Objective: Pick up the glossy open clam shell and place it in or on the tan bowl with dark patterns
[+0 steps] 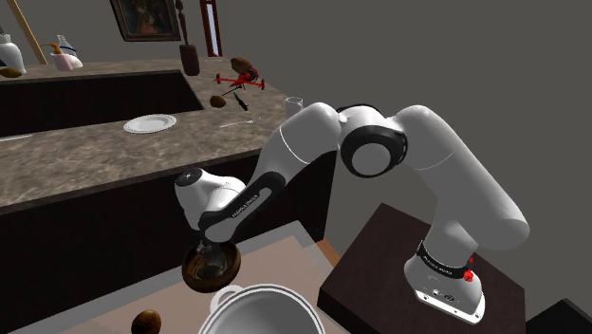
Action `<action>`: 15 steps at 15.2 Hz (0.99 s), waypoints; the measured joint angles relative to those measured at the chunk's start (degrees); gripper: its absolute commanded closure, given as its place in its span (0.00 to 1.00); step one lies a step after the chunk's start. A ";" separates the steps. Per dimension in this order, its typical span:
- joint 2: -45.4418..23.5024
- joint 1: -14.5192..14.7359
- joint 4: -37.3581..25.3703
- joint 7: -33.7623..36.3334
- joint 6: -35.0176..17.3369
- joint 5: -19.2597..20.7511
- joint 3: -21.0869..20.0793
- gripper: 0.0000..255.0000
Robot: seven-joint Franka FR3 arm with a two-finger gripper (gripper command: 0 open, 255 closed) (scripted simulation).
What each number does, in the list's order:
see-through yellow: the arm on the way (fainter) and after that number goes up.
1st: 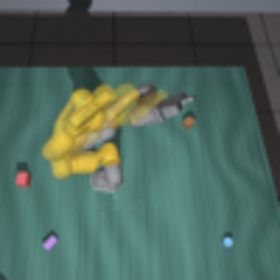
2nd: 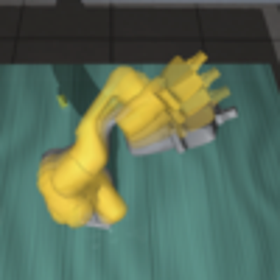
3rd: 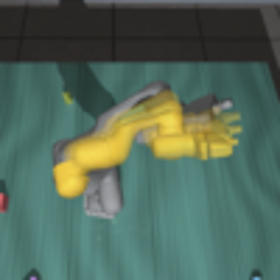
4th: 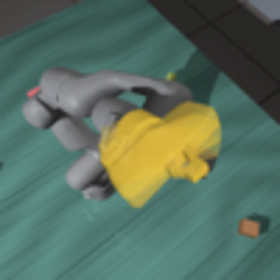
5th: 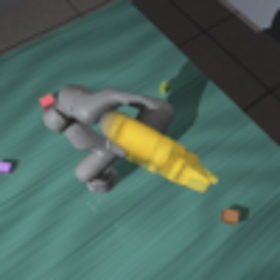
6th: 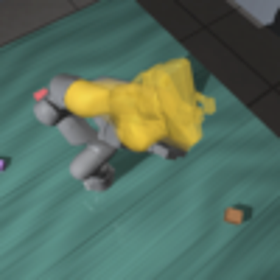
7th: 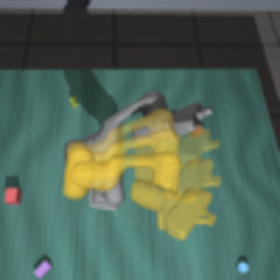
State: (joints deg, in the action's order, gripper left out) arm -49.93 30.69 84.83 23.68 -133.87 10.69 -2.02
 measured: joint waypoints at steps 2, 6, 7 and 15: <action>1.23 -0.02 0.51 -0.08 0.73 -0.07 -0.08 1.00; 3.66 -0.09 1.43 -0.28 2.23 -0.25 -0.26 1.00; 4.05 -0.09 1.30 -0.36 2.75 -0.30 -0.30 1.00; 8.20 -0.29 1.71 -0.98 6.47 -0.72 -0.63 1.00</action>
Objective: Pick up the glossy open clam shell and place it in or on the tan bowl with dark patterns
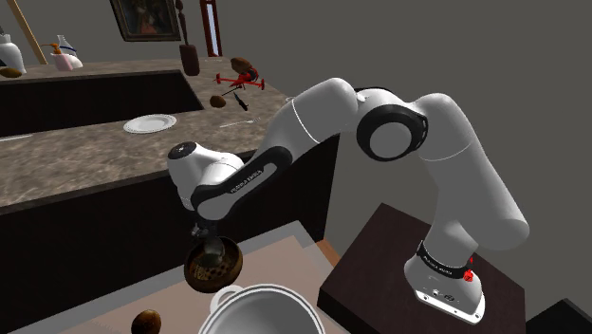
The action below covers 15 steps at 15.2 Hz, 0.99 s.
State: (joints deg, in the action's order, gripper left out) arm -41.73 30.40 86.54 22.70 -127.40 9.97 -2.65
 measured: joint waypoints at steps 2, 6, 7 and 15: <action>0.78 -0.03 -0.22 -0.16 0.99 -0.11 -0.08 1.00; 2.65 -0.10 -0.43 -0.46 3.05 -0.34 -0.22 1.00; 3.03 -0.11 -0.58 -0.55 3.58 -0.39 -0.25 1.00; 5.25 -1.13 -3.64 -2.49 8.65 -0.98 -0.27 1.00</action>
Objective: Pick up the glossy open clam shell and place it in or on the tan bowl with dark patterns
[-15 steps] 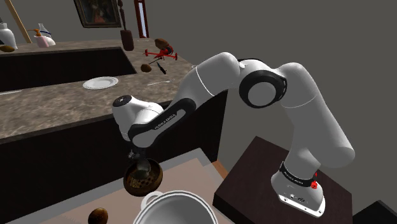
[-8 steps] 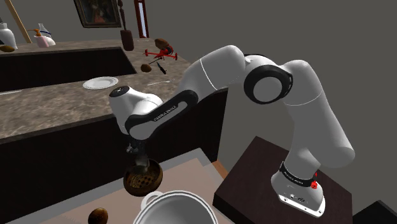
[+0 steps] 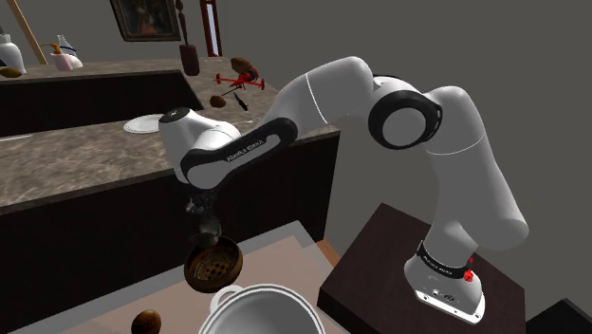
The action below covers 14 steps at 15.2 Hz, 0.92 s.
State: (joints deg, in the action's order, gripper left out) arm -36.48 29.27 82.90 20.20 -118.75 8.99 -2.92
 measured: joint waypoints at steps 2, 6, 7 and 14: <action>-0.43 -0.06 0.43 0.02 -0.82 0.06 0.05 1.00; -2.22 -0.04 0.56 0.24 -2.70 0.24 0.16 1.00; -2.54 -0.04 0.94 0.34 -3.38 0.30 0.19 1.00; -5.22 0.02 1.81 0.83 -6.92 0.64 0.40 1.00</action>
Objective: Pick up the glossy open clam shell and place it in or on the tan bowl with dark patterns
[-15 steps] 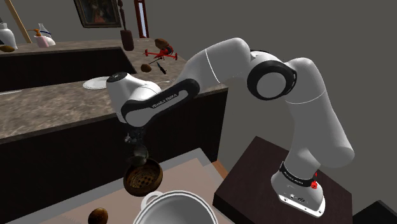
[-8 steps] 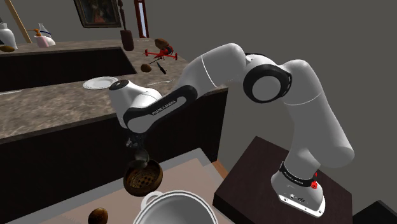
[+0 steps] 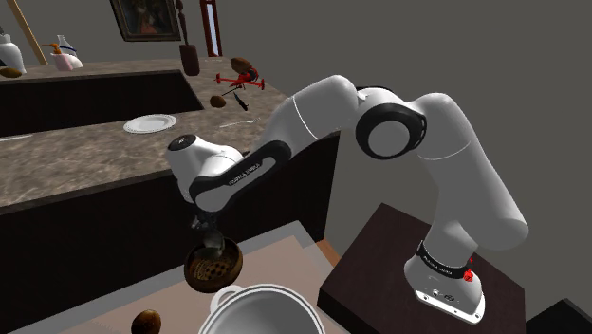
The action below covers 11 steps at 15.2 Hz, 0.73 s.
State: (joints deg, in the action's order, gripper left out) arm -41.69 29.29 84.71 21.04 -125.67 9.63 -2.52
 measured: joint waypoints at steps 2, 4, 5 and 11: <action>-1.08 0.09 -0.11 0.21 -0.96 0.11 0.07 1.00; -1.94 0.14 0.02 0.38 -1.92 0.21 0.14 1.00; -2.15 0.14 0.13 0.42 -2.25 0.24 0.16 1.00; -2.51 0.14 -0.04 0.44 -2.47 0.27 0.18 0.00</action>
State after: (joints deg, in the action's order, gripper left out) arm -44.21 29.43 84.67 21.47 -128.14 9.89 -2.34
